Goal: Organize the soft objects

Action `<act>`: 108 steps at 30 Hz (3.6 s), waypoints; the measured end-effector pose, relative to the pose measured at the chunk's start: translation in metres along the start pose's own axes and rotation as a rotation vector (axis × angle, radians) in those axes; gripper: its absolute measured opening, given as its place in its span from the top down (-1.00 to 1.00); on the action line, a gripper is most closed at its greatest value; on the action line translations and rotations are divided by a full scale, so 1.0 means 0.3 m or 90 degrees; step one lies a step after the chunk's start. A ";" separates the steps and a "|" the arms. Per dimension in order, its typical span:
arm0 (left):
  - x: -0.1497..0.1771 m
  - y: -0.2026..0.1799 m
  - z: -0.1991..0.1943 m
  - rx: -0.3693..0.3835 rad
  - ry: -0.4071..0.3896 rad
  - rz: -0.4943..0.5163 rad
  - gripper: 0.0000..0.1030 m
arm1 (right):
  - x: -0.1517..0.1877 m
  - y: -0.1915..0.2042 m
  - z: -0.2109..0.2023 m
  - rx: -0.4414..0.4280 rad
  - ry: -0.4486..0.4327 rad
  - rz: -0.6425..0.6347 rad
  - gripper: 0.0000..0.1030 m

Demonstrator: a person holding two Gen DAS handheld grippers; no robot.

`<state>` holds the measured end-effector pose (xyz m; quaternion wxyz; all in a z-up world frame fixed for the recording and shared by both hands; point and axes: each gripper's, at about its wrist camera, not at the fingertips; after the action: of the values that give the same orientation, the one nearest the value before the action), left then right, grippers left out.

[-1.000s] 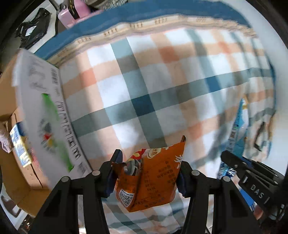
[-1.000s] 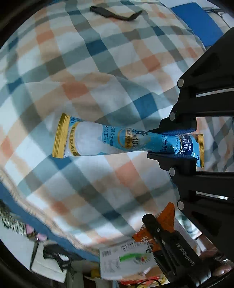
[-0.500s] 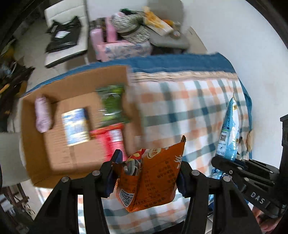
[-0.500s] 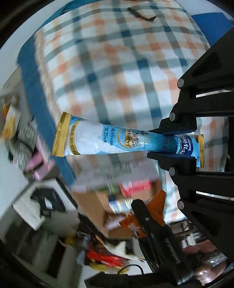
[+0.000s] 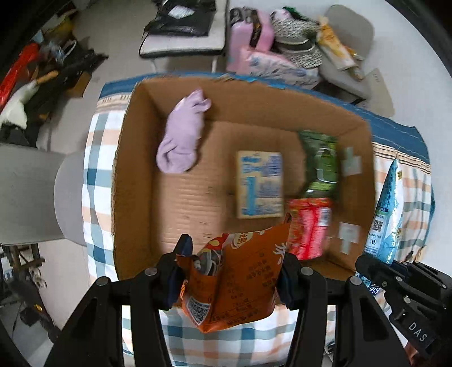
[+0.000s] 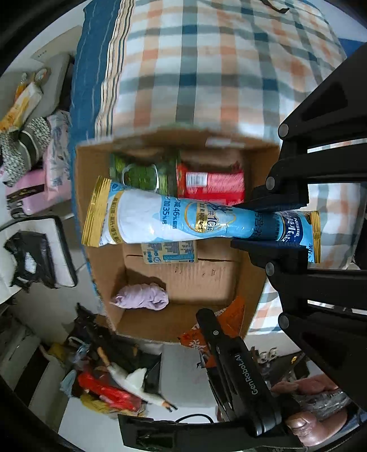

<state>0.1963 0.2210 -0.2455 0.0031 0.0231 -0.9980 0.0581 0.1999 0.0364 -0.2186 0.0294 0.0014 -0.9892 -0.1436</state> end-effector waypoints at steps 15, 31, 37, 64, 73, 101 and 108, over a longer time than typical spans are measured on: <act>-0.079 0.122 0.270 -0.002 0.104 0.007 -0.08 | -0.122 0.055 0.321 0.089 0.055 0.017 0.64; -0.079 0.115 0.208 0.013 0.083 -0.002 -0.62 | -0.108 0.055 0.294 0.119 0.039 0.010 -0.31; -0.046 0.115 0.123 0.002 0.036 -0.007 -0.81 | -0.087 0.043 0.258 0.141 0.016 0.006 -0.48; 0.195 0.036 -0.119 -0.087 -0.136 -0.025 -0.90 | 0.084 0.003 0.085 0.166 -0.091 -0.008 -1.00; 0.318 -0.046 -0.337 -0.099 -0.225 -0.009 -0.90 | 0.237 0.011 -0.166 0.142 -0.190 -0.019 -1.00; 0.680 -0.191 -0.805 -0.117 -0.391 0.028 -0.90 | 0.706 0.079 -0.803 0.109 -0.409 -0.048 -1.00; 0.695 -0.190 -0.815 -0.121 -0.394 0.027 -0.90 | 0.729 0.080 -0.813 0.124 -0.414 -0.041 -1.00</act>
<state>-0.0084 0.1834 0.0057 -0.2993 0.0188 -0.9529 -0.0451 -0.0041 -0.0123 0.0343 -0.2927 -0.0101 -0.9552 -0.0426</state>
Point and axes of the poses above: each gripper's, at about its wrist camera, not at the fingertips, and z roughly the way its jaws point, y to its left, x to its underside, and after that the axes turned 8 degrees about z, right-handed
